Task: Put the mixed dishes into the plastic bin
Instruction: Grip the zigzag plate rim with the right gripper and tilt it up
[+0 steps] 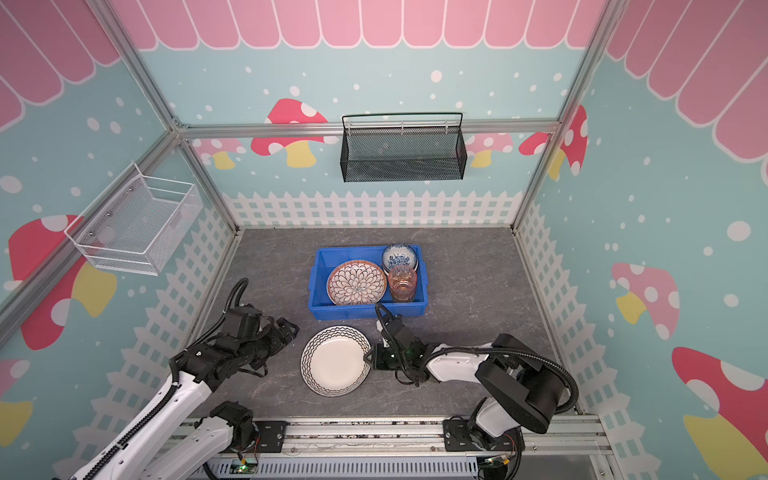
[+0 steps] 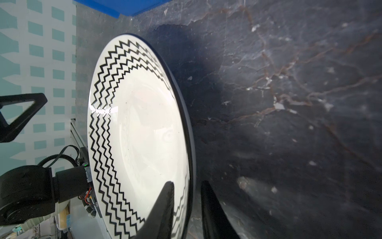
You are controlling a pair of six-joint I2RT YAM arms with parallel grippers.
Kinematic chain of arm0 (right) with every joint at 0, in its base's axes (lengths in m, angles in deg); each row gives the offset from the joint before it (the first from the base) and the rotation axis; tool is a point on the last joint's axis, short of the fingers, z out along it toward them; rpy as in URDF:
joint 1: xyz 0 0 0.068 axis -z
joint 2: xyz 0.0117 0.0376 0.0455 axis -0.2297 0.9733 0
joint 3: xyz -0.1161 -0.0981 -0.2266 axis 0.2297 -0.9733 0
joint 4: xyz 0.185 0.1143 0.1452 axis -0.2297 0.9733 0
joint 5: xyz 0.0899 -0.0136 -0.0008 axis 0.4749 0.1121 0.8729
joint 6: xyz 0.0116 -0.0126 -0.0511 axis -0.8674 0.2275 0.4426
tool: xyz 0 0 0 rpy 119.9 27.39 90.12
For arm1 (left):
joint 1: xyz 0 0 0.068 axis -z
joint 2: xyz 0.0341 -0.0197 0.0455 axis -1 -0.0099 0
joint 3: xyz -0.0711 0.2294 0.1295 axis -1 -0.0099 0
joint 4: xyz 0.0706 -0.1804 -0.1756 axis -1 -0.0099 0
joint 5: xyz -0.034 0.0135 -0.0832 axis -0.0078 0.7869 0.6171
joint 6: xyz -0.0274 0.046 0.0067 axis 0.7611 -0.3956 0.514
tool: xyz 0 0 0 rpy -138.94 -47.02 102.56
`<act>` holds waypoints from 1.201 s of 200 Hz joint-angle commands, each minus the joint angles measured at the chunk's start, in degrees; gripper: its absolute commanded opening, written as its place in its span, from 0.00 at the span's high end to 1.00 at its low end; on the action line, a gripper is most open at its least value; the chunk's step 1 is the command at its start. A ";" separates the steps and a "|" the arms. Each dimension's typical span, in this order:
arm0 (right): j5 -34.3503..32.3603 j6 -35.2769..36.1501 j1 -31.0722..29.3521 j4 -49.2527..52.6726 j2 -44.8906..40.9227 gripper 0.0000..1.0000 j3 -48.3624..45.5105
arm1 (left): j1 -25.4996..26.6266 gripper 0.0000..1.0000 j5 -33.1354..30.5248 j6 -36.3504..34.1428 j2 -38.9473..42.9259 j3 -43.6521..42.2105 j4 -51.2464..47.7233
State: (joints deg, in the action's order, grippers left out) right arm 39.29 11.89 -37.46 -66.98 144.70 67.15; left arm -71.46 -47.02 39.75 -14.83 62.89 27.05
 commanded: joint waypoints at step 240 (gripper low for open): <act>-2.09 5.54 -0.07 20.31 -8.21 1.00 13.01 | -0.57 0.00 5.91 -2.24 1.25 2.96 -3.30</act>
State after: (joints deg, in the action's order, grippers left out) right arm 34.94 16.20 -37.50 -47.62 139.94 75.24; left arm -71.74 -44.37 39.29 -14.22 62.91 25.74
